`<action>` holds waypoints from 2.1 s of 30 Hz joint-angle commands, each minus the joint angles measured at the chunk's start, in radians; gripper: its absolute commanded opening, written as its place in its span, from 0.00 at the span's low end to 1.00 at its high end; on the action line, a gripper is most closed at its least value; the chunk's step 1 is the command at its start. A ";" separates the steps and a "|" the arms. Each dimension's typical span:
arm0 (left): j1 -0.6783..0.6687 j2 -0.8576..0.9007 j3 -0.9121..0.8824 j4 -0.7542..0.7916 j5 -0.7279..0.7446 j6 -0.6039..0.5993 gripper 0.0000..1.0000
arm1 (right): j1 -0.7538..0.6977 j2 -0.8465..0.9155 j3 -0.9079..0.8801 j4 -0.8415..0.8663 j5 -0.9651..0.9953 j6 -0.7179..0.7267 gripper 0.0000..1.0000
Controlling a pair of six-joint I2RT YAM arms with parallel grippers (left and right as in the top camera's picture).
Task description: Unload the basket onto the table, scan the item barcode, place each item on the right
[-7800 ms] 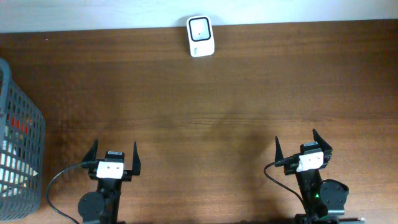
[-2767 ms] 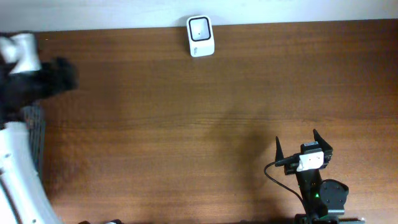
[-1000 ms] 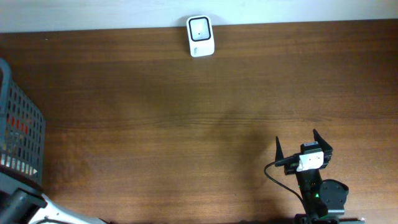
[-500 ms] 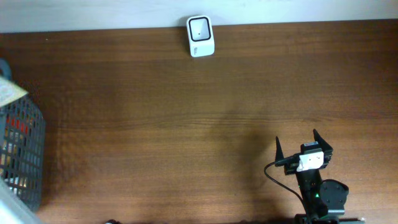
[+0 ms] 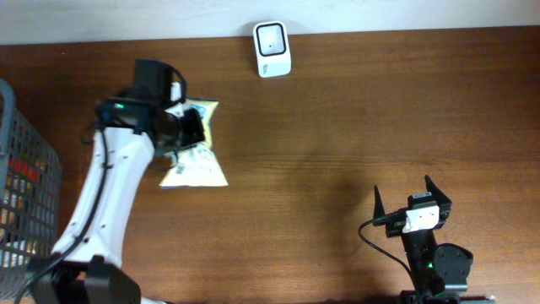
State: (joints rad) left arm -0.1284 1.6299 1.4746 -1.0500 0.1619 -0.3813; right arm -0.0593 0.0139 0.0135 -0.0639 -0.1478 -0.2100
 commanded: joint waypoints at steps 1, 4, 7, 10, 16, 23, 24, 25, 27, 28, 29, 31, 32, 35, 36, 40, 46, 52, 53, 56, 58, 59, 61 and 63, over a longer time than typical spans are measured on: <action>-0.076 0.042 -0.122 0.151 0.086 -0.081 0.00 | -0.008 -0.007 -0.008 -0.001 0.009 0.008 0.99; -0.157 0.101 -0.169 0.238 0.082 -0.169 0.00 | -0.008 -0.007 -0.008 -0.001 0.009 0.008 0.98; -0.261 0.179 -0.169 0.368 0.086 -0.256 0.00 | -0.008 -0.007 -0.008 -0.001 0.009 0.008 0.99; -0.352 0.227 -0.169 0.495 0.085 -0.315 0.00 | -0.008 -0.007 -0.008 -0.001 0.009 0.008 0.99; -0.430 0.269 -0.167 0.563 0.079 -0.314 0.91 | -0.008 -0.007 -0.008 -0.001 0.009 0.008 0.99; -0.259 0.040 0.073 0.276 -0.142 -0.031 0.99 | -0.008 -0.007 -0.008 -0.001 0.009 0.008 0.99; -0.218 -0.008 0.130 0.219 -0.187 0.052 0.99 | -0.008 -0.007 -0.008 -0.001 0.009 0.008 0.99; -0.154 -0.069 0.186 0.173 -0.236 0.152 0.99 | -0.008 -0.007 -0.008 -0.001 0.009 0.008 0.99; -0.022 -0.164 0.240 0.131 -0.307 0.217 0.99 | -0.008 -0.007 -0.008 -0.001 0.009 0.008 0.99; 0.060 -0.211 0.243 0.128 -0.324 0.216 0.99 | -0.008 -0.007 -0.008 -0.001 0.009 0.008 0.99; 0.161 -0.247 0.243 0.124 -0.324 0.216 0.99 | -0.008 -0.007 -0.008 -0.001 0.009 0.008 0.99; 0.372 -0.292 0.243 0.096 -0.324 0.215 0.99 | -0.008 -0.007 -0.008 -0.001 0.009 0.008 0.99; 0.493 -0.296 0.243 0.073 -0.324 0.215 0.99 | -0.008 -0.007 -0.008 -0.001 0.009 0.008 0.99; 0.708 -0.274 0.241 0.038 -0.323 0.215 0.99 | -0.008 -0.007 -0.008 -0.001 0.009 0.008 0.99; 0.758 -0.262 0.241 0.037 -0.314 0.215 1.00 | -0.008 -0.007 -0.008 -0.001 0.009 0.008 0.99; 0.869 -0.172 0.241 0.042 -0.298 0.215 0.97 | -0.008 -0.007 -0.008 -0.001 0.009 0.008 0.99; 1.001 -0.012 0.212 0.009 -0.229 0.215 0.94 | -0.008 -0.007 -0.008 -0.001 0.009 0.008 0.99; 1.098 0.071 0.029 0.119 -0.206 0.410 0.95 | -0.008 -0.007 -0.008 -0.001 0.009 0.008 0.99; 1.098 0.072 -0.020 0.175 -0.174 0.486 0.97 | -0.008 -0.007 -0.008 -0.001 0.009 0.008 0.99; 1.098 0.073 -0.153 0.357 -0.166 0.694 1.00 | -0.008 -0.007 -0.008 -0.001 0.009 0.008 0.99; 1.098 0.084 -0.197 0.437 -0.165 0.874 0.99 | -0.008 -0.007 -0.008 -0.001 0.009 0.008 0.99; 1.098 0.100 -0.197 0.446 -0.165 0.984 0.99 | -0.008 -0.007 -0.008 -0.001 0.009 0.008 0.99; 1.098 0.124 -0.197 0.481 -0.164 1.081 0.98 | -0.008 -0.007 -0.008 -0.001 0.009 0.008 0.99; 1.098 0.156 -0.197 0.530 -0.164 1.155 0.98 | -0.008 -0.007 -0.008 -0.001 0.009 0.008 0.99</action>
State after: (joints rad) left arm 0.9710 1.7424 1.2892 -0.5606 -0.0139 0.5999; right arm -0.0593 0.0139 0.0135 -0.0635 -0.1474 -0.2092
